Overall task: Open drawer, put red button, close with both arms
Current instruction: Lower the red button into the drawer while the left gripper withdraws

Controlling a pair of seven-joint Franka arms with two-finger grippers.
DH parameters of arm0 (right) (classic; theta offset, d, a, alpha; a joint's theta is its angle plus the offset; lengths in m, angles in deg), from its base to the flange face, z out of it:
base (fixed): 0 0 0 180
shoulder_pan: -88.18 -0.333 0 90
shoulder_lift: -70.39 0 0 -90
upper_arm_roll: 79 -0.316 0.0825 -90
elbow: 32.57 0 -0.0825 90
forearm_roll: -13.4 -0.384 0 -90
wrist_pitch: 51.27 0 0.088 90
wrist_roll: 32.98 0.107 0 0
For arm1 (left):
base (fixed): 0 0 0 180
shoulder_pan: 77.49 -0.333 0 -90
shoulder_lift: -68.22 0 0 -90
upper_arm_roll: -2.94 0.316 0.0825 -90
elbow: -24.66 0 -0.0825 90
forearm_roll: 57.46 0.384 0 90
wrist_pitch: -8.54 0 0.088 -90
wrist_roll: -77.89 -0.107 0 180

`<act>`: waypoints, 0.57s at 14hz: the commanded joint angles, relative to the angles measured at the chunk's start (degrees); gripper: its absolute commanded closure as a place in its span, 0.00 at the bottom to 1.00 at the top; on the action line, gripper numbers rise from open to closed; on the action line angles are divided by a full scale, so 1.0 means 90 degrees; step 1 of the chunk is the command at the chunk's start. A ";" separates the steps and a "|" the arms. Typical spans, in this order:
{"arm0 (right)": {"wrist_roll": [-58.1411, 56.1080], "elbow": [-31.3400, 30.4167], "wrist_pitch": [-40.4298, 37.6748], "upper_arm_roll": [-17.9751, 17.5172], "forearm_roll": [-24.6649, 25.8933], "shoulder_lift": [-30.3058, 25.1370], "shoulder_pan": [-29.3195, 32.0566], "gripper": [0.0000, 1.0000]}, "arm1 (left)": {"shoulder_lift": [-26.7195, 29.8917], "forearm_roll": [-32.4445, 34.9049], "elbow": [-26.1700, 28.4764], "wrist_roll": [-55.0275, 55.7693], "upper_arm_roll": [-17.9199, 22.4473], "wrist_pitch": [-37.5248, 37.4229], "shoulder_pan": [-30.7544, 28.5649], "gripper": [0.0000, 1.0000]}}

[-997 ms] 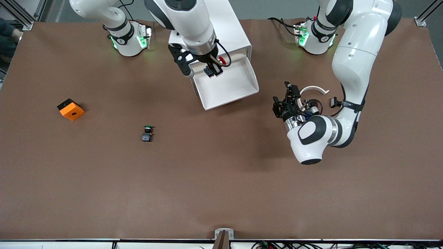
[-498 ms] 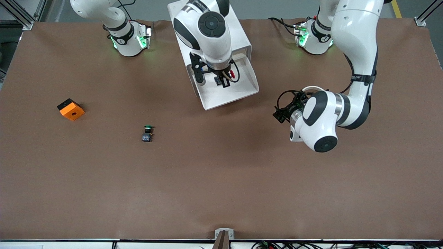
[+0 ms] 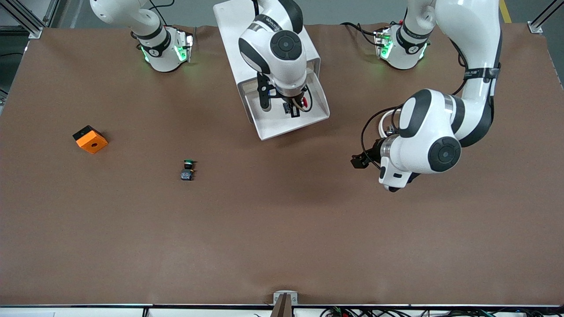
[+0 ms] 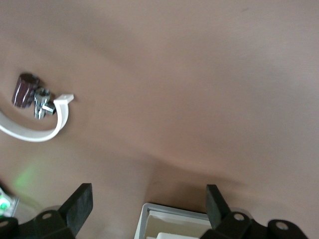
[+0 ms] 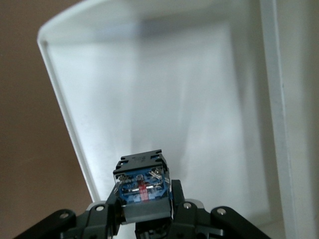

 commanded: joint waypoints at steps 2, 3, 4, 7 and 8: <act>0.0518 0.0139 0.0163 0.0074 0.0110 0.0137 -0.0243 1.00 | 0.0055 0.0303 -0.0219 -0.0652 0.0021 0.0420 0.0124 0.00; 0.0587 0.0149 0.0173 0.0074 0.0110 0.0166 -0.0273 1.00 | 0.0056 0.0459 -0.0180 -0.0662 -0.0008 0.0635 0.0134 0.00; 0.0617 0.0149 0.0173 0.0074 0.0100 0.0186 -0.0283 1.00 | 0.0046 0.0508 -0.0179 -0.0662 -0.0047 0.0763 0.0144 0.00; 0.0656 0.0159 0.0182 0.0074 0.0091 0.0283 -0.0341 1.00 | 0.0065 0.0519 -0.0179 -0.0672 -0.0057 0.0989 0.0183 0.00; 0.0714 0.0188 0.0202 0.0074 0.0100 0.0332 -0.0341 1.00 | 0.0075 0.0519 -0.0170 -0.0672 -0.0067 0.0989 0.0193 0.00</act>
